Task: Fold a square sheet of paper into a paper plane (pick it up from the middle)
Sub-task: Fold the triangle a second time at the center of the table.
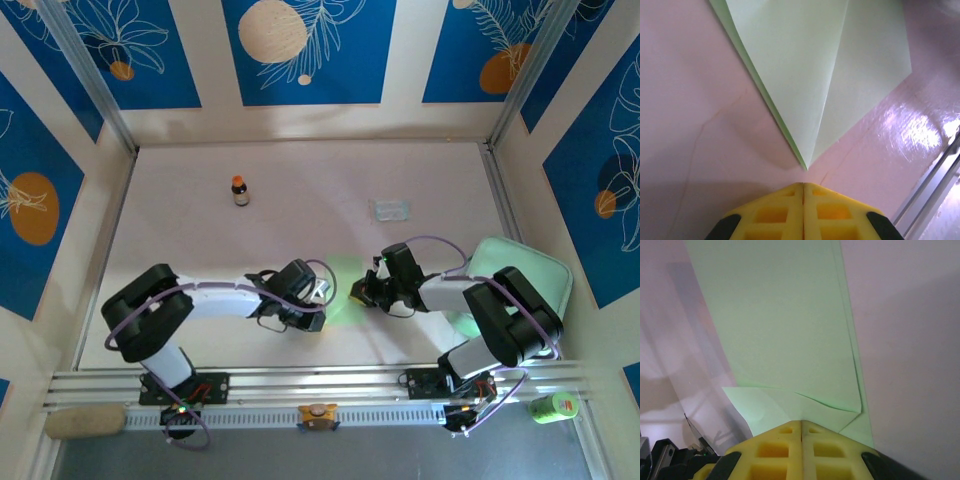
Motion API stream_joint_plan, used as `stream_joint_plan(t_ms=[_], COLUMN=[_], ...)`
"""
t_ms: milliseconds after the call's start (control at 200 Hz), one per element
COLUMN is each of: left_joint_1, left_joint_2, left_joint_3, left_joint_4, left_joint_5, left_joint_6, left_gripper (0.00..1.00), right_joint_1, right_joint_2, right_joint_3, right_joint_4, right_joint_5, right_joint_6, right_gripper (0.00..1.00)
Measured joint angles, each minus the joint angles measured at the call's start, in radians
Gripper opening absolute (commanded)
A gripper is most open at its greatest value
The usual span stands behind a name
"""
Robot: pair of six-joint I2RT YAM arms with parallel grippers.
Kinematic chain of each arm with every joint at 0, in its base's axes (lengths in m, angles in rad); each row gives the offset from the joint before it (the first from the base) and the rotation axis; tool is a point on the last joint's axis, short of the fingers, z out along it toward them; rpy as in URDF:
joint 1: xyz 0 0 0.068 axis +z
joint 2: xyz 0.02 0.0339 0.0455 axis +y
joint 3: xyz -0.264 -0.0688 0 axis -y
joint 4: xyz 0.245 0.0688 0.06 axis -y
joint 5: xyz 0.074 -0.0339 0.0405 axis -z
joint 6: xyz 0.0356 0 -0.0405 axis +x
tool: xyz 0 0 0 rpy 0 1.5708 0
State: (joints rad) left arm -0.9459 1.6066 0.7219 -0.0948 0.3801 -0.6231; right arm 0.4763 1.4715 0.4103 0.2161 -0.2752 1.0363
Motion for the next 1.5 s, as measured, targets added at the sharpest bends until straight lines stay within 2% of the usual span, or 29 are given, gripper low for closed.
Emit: stream_joint_plan(t_ms=[230, 430, 520, 805, 1035, 1165, 1500], left_joint_1=[0.000, 0.001, 0.001, 0.005, 0.005, 0.005, -0.002], left_joint_2=[-0.032, 0.063, 0.117, 0.156, 0.140, 0.137, 0.137], left_joint_3=[0.056, 0.157, 0.178, 0.169, 0.126, 0.113, 0.107], left_joint_4=[-0.005, 0.003, -0.012, -0.006, 0.056, 0.087, 0.100], left_joint_5=[-0.016, -0.028, -0.050, -0.067, -0.068, -0.067, -0.074], left_joint_6=[0.003, 0.003, 0.009, 0.022, 0.000, -0.028, -0.065], left_gripper=[0.08, 0.09, 0.06, 0.05, 0.02, 0.00, 0.00], right_joint_1=[-0.002, -0.003, -0.003, 0.020, 0.072, 0.026, -0.155], right_joint_2=[-0.002, -0.007, -0.016, -0.076, 0.000, 0.044, 0.043], right_joint_3=[0.000, 0.000, 0.000, 0.005, 0.026, 0.028, 0.019], right_joint_4=[-0.003, -0.008, -0.021, -0.037, -0.024, 0.006, 0.016], right_joint_5=[0.003, 0.003, 0.007, 0.006, 0.003, -0.054, -0.078], right_joint_6=[-0.008, -0.011, -0.011, -0.011, -0.011, -0.015, -0.053], right_gripper=[0.01, 0.01, 0.03, 0.05, 0.03, 0.03, 0.05])
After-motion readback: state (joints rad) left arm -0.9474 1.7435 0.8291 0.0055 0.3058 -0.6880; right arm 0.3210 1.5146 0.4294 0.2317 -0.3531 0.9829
